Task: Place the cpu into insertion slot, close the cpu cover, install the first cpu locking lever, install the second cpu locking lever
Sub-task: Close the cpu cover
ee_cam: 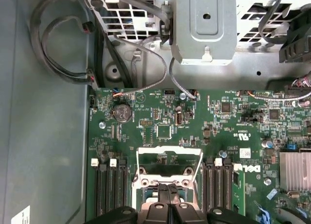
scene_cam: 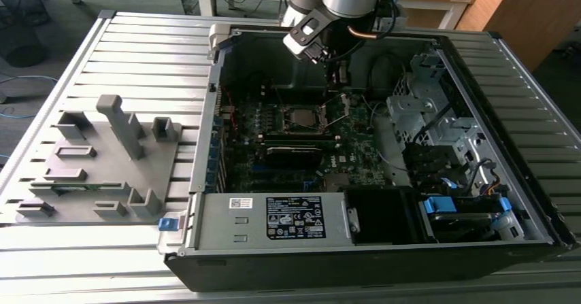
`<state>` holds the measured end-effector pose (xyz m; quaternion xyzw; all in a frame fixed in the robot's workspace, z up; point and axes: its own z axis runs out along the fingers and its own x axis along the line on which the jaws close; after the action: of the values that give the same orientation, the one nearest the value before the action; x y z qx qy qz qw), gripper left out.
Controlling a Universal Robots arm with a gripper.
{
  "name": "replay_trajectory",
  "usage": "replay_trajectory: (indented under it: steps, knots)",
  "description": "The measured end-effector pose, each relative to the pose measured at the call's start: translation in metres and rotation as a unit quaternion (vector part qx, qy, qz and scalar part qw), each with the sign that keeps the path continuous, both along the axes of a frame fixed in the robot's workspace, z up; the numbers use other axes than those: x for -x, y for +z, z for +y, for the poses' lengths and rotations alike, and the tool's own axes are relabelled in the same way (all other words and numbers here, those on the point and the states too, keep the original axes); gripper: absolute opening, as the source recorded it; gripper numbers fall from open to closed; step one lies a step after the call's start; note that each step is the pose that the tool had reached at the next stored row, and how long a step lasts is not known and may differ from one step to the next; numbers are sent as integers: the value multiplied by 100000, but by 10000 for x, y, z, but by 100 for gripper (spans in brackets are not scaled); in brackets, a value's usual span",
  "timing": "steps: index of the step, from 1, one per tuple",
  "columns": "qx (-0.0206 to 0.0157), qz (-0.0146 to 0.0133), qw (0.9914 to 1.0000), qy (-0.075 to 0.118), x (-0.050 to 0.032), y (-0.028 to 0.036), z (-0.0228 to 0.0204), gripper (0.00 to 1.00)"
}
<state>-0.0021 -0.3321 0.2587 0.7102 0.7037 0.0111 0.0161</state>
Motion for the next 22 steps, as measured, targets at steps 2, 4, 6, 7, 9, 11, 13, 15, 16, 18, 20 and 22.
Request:
replay_trajectory:
  steps: [2,4,6,7,9,11,13,15,16,18,20,22]
  knots:
    - [4,0,100000,-5,-31,0,0,10]
    - [6,0,100000,-11,-68,0,0,10]
    - [8,0,100000,-5,-105,-1,0,10]
    - [1,-2,100000,-4,-123,-2,0,10]
    - [1,-2,100000,-12,-153,-2,0,10]
    - [2,-2,100000,-6,-176,-3,0,10]
    - [-3,-3,100000,-9,-200,-3,0,10]
    - [-7,-4,100000,-4,-226,-4,0,10]
    - [-6,-4,100000,-5,-241,-5,0,10]
    - [-4,-4,100000,-13,-273,-5,0,10]
    - [-3,-3,100000,-7,-309,-5,0,10]
    - [-3,-3,100000,-6,-345,-6,0,10]
